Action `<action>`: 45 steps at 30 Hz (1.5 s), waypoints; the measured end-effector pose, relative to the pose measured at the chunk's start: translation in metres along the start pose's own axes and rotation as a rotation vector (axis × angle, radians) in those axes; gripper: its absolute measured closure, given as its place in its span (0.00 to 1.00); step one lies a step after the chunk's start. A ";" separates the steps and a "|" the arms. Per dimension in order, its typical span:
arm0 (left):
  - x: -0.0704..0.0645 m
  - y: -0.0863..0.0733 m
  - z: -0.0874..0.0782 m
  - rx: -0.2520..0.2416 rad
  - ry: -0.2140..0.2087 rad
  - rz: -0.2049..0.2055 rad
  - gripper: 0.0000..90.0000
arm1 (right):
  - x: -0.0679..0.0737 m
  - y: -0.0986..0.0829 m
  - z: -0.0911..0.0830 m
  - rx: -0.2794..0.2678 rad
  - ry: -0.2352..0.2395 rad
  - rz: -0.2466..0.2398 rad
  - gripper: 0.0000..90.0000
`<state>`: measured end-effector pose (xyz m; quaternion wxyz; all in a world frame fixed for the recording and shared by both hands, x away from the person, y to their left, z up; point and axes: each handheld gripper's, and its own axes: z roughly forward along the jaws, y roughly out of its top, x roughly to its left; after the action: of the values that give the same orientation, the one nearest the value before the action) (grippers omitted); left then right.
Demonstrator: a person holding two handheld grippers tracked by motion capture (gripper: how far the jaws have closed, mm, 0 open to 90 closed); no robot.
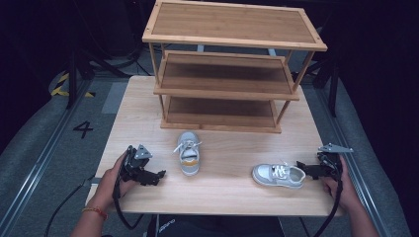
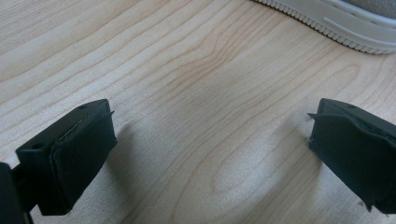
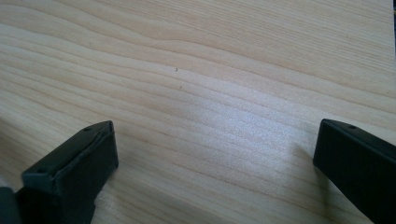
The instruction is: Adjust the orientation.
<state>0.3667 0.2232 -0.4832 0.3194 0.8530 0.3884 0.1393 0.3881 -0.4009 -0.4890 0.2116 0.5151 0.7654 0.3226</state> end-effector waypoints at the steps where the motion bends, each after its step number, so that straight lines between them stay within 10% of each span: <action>1: 0.000 0.000 0.000 0.003 0.001 -0.004 0.01 | 0.000 0.000 0.000 0.000 0.000 0.000 0.00; 17: -0.007 0.001 -0.009 0.022 -0.013 0.049 0.18 | 0.000 0.001 0.000 0.001 0.006 -0.004 0.00; 21: -0.013 0.010 -0.017 0.011 -0.116 0.139 0.18 | 0.000 0.001 0.001 0.000 0.009 -0.007 0.00; 35: -0.056 0.067 -0.033 -0.050 -0.131 0.338 0.30 | 0.000 0.001 0.001 0.000 0.010 -0.008 0.00; 45: -0.068 0.086 -0.024 -0.044 -0.179 0.404 0.35 | 0.001 -0.001 -0.001 0.000 -0.002 0.003 0.00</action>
<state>0.3592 0.1399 -0.4084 0.3366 0.9154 0.1766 0.1328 0.3867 -0.4008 -0.4891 0.2117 0.5166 0.7645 0.3224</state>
